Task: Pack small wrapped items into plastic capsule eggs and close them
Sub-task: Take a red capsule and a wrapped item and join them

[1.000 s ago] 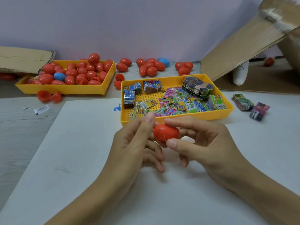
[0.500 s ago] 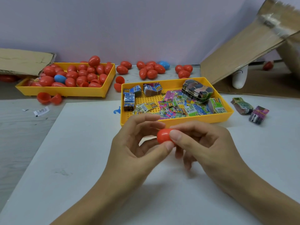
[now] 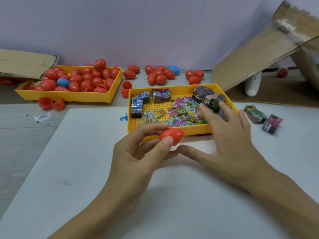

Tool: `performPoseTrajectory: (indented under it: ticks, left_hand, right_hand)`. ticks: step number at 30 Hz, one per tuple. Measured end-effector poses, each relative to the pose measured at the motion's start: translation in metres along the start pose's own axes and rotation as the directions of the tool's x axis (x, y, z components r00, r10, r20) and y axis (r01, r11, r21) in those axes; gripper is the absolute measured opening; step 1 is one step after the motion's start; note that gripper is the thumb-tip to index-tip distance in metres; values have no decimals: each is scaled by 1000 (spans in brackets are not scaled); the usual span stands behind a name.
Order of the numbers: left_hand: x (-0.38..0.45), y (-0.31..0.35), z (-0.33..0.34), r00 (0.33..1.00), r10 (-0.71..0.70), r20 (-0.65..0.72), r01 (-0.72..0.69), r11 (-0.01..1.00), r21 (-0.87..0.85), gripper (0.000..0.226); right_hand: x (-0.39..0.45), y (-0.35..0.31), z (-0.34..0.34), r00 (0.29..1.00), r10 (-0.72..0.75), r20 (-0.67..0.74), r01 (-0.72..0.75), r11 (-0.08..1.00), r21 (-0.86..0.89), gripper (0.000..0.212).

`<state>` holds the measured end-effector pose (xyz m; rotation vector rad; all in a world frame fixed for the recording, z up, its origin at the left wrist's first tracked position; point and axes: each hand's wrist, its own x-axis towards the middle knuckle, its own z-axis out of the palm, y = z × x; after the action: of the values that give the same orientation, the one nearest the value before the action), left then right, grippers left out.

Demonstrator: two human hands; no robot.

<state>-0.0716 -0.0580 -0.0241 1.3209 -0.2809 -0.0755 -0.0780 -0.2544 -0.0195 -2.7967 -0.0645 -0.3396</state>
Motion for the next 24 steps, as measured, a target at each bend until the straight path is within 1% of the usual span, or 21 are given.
performPoseTrajectory:
  ticks: [1, 2, 4, 5, 6, 7, 11, 15, 16, 17, 18, 19, 20, 22, 24]
  left_hand:
    - [0, 0, 0, 1000, 17, -12, -16, 1000, 9, 28]
    - [0, 0, 0, 999, 34, -23, -33, 999, 22, 28]
    - [-1, 0, 0, 998, 57, -31, -56, 997, 46, 28]
    - [-1, 0, -1, 998, 59, -30, -58, 997, 47, 27]
    - [-1, 0, -2, 998, 60, -29, -58, 997, 42, 26]
    - [-1, 0, -2, 998, 62, -25, -61, 997, 35, 25]
    - [-2, 1, -1, 995, 101, 16, -101, 995, 21, 18]
    - [-2, 0, -3, 994, 112, 10, -112, 988, 106, 11]
    - [-1, -1, -3, 995, 102, 6, -102, 987, 122, 10]
    - [-1, -2, -4, 997, 82, 3, -82, 990, 115, 12]
    - [0, -2, -3, 999, 50, 5, -50, 995, 83, 12]
    - [0, -1, -3, 1000, 9, 17, -10, 999, 53, 10]
    - [-1, 0, -2, 999, -25, 35, 23, 999, 44, 12]
    - [-2, 1, -1, 996, -29, 81, 20, 994, 111, 22]
    - [-3, 1, 1, 991, 23, 131, -52, 973, 223, 31]
  right_hand:
    - [0, 0, 2, 1000, -2, 21, 2, 1000, -20, 99]
    - [1, 1, 2, 1000, -11, -3, 11, 1000, 9, 88]
    - [1, 2, 1, 992, -26, -124, 44, 988, 148, 54]
    - [1, 3, 1, 981, -31, -189, 72, 975, 212, 42]
    - [1, 5, 1, 971, -28, -238, 93, 959, 267, 34]
    - [1, 6, 2, 963, -13, -271, 104, 941, 323, 30]
    - [3, 10, 0, 940, 82, -331, 124, 822, 556, 36]
    - [4, 7, -8, 915, 143, -376, 189, 673, 715, 40]
    - [2, 4, -10, 921, 161, -355, 194, 602, 775, 39]
    - [0, 0, -14, 935, 175, -310, 187, 499, 846, 38]
    - [-4, -5, -17, 955, 175, -240, 161, 372, 914, 39]
    - [-7, -11, -20, 976, 158, -150, 108, 246, 963, 44]
    - [-9, -17, -20, 990, 136, -47, 27, 147, 989, 51]
    - [-14, -26, -16, 981, 123, 147, -151, 18, 988, 64]
    - [-17, -31, -12, 945, 119, 306, -297, -83, 951, 66]
